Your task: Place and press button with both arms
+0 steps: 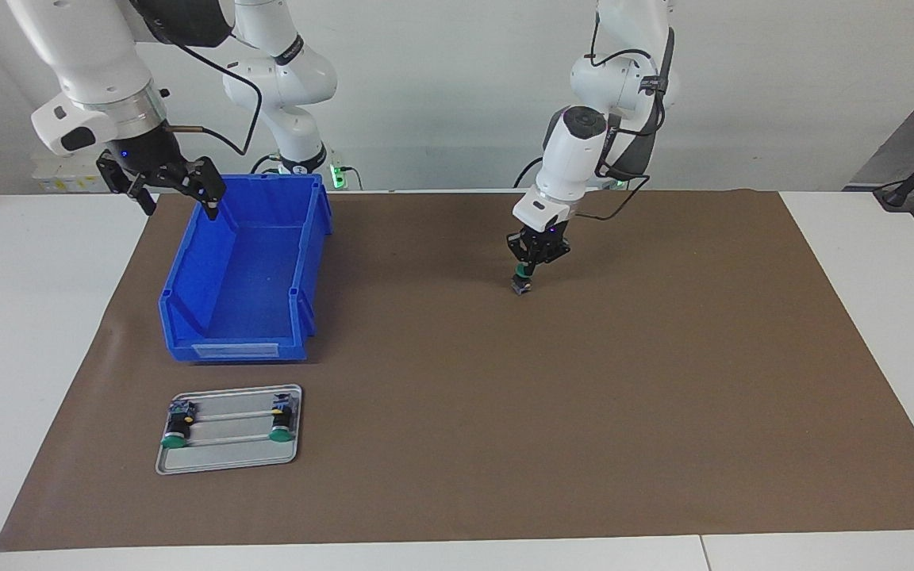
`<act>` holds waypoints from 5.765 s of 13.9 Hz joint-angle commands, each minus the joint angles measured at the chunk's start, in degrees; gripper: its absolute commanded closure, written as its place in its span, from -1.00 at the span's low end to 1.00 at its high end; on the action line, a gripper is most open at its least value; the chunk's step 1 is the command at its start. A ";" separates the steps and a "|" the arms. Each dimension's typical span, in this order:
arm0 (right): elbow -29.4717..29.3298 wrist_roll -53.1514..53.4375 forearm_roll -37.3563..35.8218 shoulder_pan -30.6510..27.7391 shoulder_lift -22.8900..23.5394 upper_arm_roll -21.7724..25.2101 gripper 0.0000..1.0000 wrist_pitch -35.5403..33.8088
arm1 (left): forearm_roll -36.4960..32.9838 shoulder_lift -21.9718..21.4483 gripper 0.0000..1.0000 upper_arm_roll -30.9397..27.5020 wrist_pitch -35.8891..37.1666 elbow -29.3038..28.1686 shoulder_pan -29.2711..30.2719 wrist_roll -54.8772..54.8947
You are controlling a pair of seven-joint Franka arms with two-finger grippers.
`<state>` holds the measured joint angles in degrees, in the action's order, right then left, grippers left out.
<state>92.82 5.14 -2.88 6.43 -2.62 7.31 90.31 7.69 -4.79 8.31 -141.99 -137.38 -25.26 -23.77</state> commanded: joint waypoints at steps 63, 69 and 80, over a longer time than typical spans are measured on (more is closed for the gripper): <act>5.97 72.91 4.38 49.38 29.86 -0.72 -1.00 41.87 | -7.87 5.40 -1.00 0.39 54.01 45.10 28.86 30.19; 5.97 67.93 6.66 48.41 29.95 -1.07 1.00 43.02 | -7.96 5.14 -1.00 0.39 54.28 44.92 28.86 30.19; 5.62 28.58 6.84 26.03 13.71 -1.07 1.00 23.69 | -7.96 5.14 -1.00 0.39 54.36 44.92 28.86 30.19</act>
<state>96.52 42.29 2.31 37.30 14.39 6.86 115.63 -0.76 2.14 8.56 -86.58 -90.27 2.82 5.92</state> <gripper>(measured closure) 0.529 0.000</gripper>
